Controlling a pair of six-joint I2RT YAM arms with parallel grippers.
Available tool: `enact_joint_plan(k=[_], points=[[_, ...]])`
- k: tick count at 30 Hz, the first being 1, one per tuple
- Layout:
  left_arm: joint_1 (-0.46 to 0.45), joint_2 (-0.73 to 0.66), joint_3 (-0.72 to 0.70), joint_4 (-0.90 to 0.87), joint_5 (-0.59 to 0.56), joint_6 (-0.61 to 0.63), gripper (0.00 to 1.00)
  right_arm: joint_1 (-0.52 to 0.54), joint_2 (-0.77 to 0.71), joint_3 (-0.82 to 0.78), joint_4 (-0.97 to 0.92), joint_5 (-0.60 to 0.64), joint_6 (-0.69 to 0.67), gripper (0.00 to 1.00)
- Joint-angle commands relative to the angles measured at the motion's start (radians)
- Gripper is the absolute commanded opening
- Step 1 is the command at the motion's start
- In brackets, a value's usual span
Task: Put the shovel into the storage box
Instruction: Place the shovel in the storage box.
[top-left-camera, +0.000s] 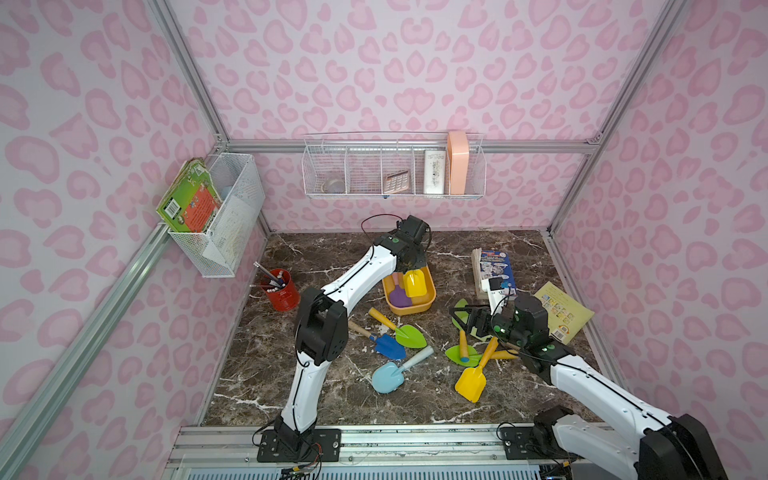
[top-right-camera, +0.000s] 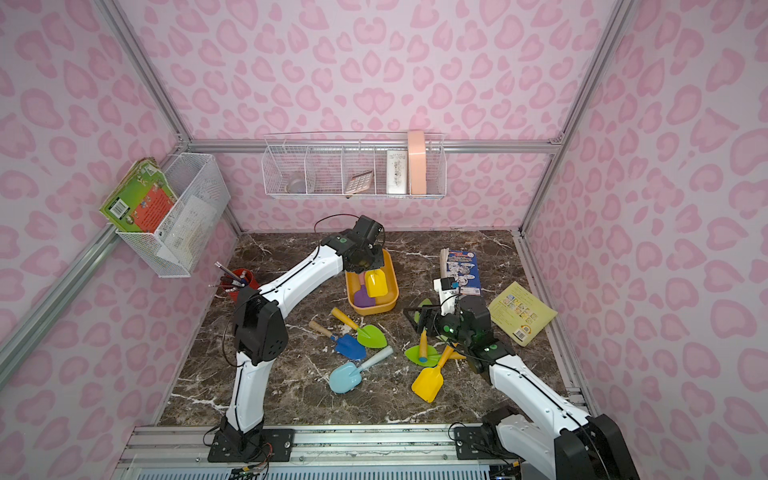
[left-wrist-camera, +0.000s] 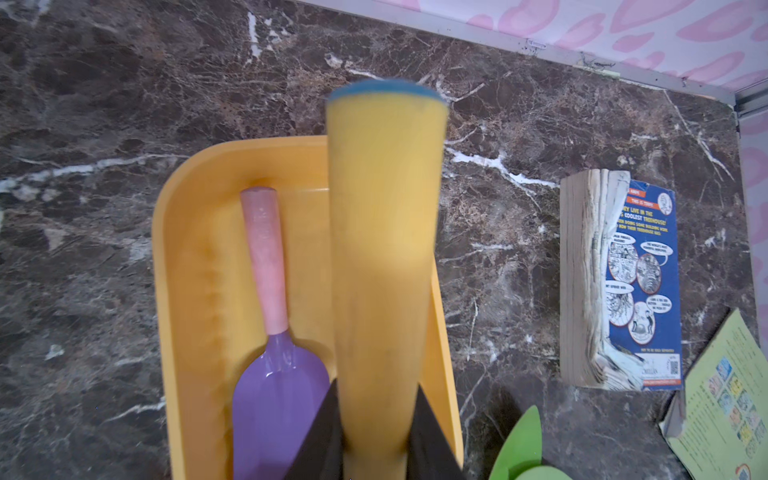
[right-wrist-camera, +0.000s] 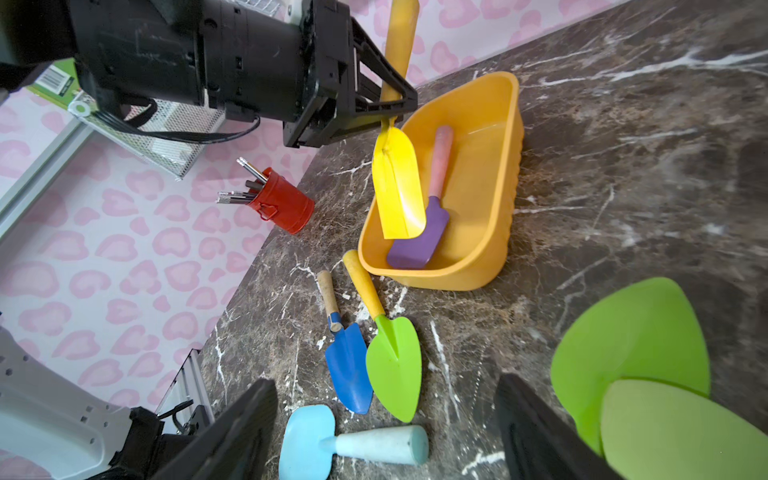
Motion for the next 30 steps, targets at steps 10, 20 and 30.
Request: enact_joint_plan(k=[10, 20, 30], points=[[0.002, 0.122, 0.038, 0.03, -0.008, -0.006, 0.07, -0.03, -0.012, -0.014, -0.007, 0.004, -0.004, 0.85], [-0.027, 0.157, 0.033, -0.006, 0.099, -0.054, 0.07, -0.03, 0.004, -0.031, 0.019, 0.011, 0.016, 0.85], [-0.041, 0.145, -0.007, -0.05, 0.147, -0.054, 0.05, -0.03, 0.022, -0.034, 0.027, 0.021, 0.024, 0.85]])
